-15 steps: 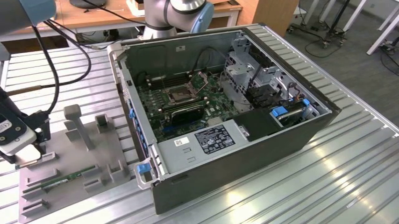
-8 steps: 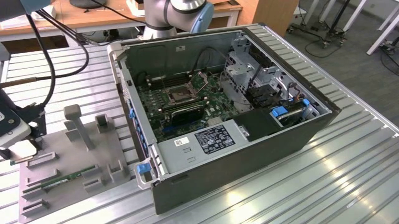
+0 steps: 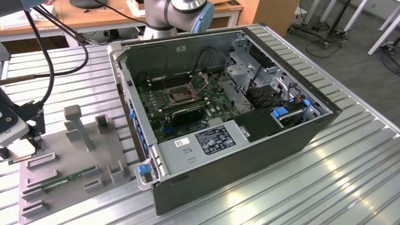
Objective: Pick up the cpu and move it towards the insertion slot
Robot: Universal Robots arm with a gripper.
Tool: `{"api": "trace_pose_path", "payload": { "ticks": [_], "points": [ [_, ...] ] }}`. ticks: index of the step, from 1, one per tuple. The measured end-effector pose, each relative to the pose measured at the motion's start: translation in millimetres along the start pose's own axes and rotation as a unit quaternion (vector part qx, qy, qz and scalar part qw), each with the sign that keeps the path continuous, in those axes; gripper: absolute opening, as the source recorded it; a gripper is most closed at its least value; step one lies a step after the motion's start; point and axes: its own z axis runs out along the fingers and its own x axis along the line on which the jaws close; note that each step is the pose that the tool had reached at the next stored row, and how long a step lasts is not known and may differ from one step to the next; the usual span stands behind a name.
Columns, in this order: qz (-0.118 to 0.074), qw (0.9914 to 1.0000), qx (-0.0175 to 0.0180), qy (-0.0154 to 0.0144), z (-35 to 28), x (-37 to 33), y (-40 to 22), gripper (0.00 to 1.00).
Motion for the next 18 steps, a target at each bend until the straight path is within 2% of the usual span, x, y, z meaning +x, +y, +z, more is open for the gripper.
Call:
{"api": "trace_pose_path", "payload": {
  "ticks": [7,18],
  "points": [
    [0.000,1.00000,0.0000,0.0001,-0.5,0.0,0.0,0.54],
    [0.000,1.00000,0.0000,0.0001,-9.9,0.0,0.4,0.54]
  ]
}}
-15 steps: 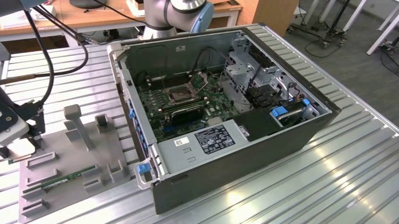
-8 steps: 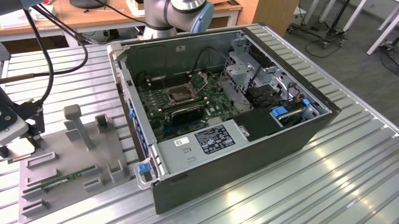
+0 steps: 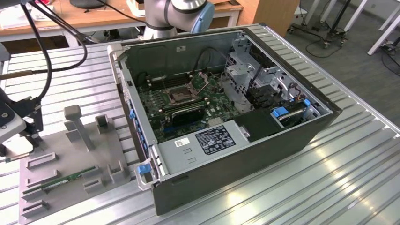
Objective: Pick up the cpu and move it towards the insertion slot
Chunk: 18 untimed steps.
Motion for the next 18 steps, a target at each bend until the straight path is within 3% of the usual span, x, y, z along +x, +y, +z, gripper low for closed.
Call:
{"api": "trace_pose_path", "payload": {
  "ticks": [10,18],
  "points": [
    [0.000,1.00000,0.0000,0.0000,-17.4,0.0,0.7,0.54],
    [0.000,1.00000,-0.0001,0.0000,-37.5,0.0,1.6,0.54]
  ]
}}
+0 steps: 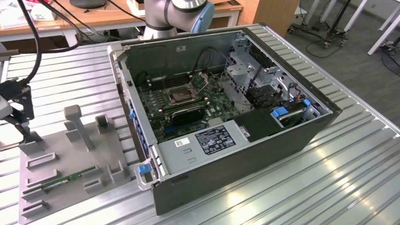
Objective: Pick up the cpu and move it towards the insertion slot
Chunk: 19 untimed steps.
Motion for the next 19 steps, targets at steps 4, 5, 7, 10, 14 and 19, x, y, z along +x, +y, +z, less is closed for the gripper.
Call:
{"api": "trace_pose_path", "payload": {
  "ticks": [4,5,7,10,14,19],
  "points": [
    [0.000,1.00000,-0.0001,-0.0001,-12.4,0.0,0.5,0.54],
    [0.000,1.00000,-0.0001,0.0000,-15.8,0.0,0.7,0.54],
    [0.000,1.00000,-0.0001,0.0000,-22.8,0.0,1.0,0.54],
    [0.000,1.00000,-0.0001,0.0000,-31.9,0.0,1.4,0.54],
    [0.000,1.00000,-0.0001,0.0001,-41.9,0.0,1.8,0.54],
    [0.000,1.00000,-0.0001,0.0000,-52.3,0.0,2.2,0.54]
  ]
}}
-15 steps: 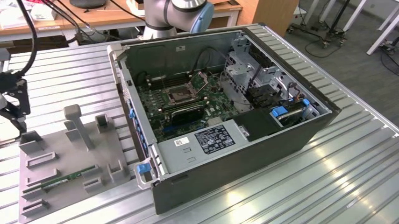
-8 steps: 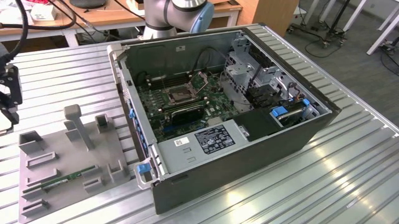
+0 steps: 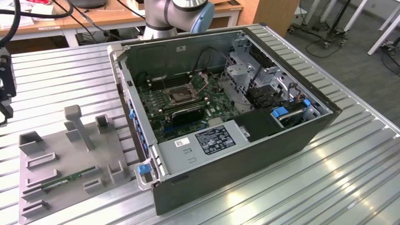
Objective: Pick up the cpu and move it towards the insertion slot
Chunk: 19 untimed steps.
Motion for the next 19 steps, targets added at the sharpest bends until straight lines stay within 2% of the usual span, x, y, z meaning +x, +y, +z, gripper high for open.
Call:
{"api": "trace_pose_path", "payload": {
  "ticks": [7,19],
  "points": [
    [0.000,1.00000,0.0000,0.0000,-10.2,0.0,0.4,0.54],
    [0.000,1.00000,0.0000,0.0000,-10.9,-1.7,0.4,0.54]
  ]
}}
